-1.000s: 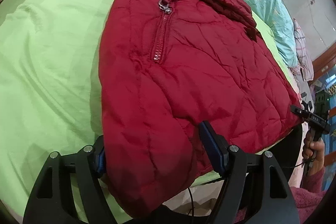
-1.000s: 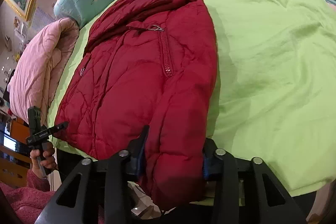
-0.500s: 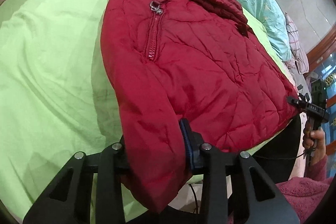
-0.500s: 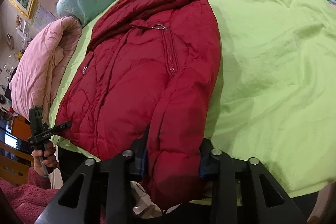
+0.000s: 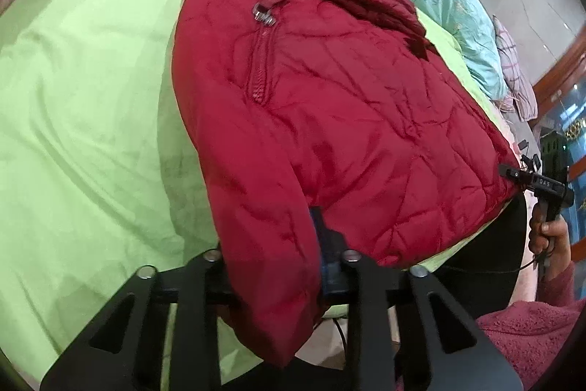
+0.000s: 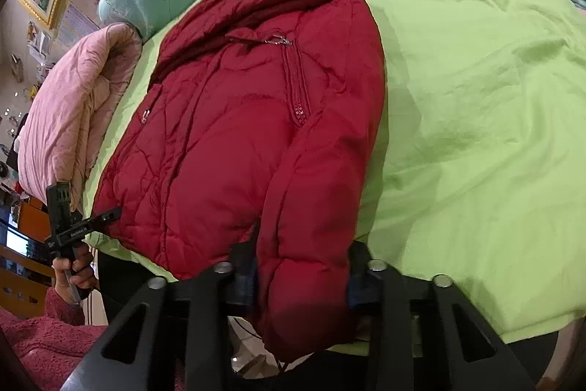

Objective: Fold large clothes

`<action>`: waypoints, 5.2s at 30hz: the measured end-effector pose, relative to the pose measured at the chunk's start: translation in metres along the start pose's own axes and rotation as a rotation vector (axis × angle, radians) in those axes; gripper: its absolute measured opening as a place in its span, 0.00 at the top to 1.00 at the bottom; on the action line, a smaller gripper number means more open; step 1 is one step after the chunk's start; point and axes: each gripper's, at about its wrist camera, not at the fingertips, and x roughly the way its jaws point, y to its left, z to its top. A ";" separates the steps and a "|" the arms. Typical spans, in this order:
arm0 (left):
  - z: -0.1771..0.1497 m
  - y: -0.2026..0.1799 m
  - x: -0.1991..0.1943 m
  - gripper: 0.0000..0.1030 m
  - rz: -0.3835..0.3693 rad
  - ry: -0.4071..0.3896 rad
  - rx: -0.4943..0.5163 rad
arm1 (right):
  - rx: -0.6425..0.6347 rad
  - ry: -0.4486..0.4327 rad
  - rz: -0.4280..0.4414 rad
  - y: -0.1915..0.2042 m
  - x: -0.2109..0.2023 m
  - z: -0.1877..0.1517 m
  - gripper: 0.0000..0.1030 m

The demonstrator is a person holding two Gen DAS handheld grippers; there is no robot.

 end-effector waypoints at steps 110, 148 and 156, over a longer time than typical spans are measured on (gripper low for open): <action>0.344 0.007 0.046 0.59 -0.060 -0.366 0.026 | 0.519 -0.393 0.053 -0.062 0.152 0.397 0.73; 0.346 -0.077 0.170 0.65 0.104 -0.185 0.185 | -0.364 -0.181 -0.179 0.095 0.171 0.358 0.47; 0.381 -0.029 0.189 0.98 0.117 -0.154 0.047 | -0.200 -0.199 -0.238 0.050 0.185 0.400 0.49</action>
